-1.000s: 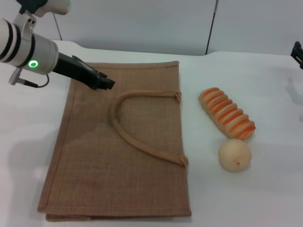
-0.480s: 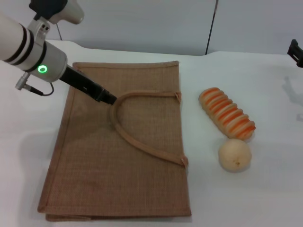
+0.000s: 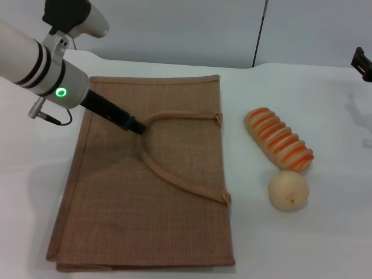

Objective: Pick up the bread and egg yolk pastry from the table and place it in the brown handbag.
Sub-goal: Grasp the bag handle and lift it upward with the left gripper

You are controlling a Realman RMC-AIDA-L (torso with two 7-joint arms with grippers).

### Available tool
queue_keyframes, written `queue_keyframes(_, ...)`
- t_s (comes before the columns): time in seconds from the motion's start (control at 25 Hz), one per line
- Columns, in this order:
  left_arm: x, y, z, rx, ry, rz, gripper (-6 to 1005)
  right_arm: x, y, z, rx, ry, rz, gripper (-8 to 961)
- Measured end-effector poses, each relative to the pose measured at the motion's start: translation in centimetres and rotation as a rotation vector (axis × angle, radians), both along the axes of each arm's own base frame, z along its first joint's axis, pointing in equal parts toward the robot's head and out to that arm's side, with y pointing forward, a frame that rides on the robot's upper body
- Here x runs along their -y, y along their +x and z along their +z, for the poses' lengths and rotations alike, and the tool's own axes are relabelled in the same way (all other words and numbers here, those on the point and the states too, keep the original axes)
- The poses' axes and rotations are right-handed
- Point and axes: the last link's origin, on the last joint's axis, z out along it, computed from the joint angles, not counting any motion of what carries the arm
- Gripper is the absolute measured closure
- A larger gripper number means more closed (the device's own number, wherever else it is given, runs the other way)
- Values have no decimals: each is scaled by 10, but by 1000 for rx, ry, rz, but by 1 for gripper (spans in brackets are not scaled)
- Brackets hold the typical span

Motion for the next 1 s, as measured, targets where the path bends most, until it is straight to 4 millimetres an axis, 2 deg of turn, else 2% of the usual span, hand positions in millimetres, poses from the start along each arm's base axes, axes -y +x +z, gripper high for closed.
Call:
queue_keyframes(0.72, -3, -6, -13, -53, 12, 42, 688, -3, -6, -5, 10, -26, 13, 74)
queue_keyframes(1.0, -7, -2, -17, -58, 34, 25, 688, -3, -7, -6, -1, -32, 18, 74)
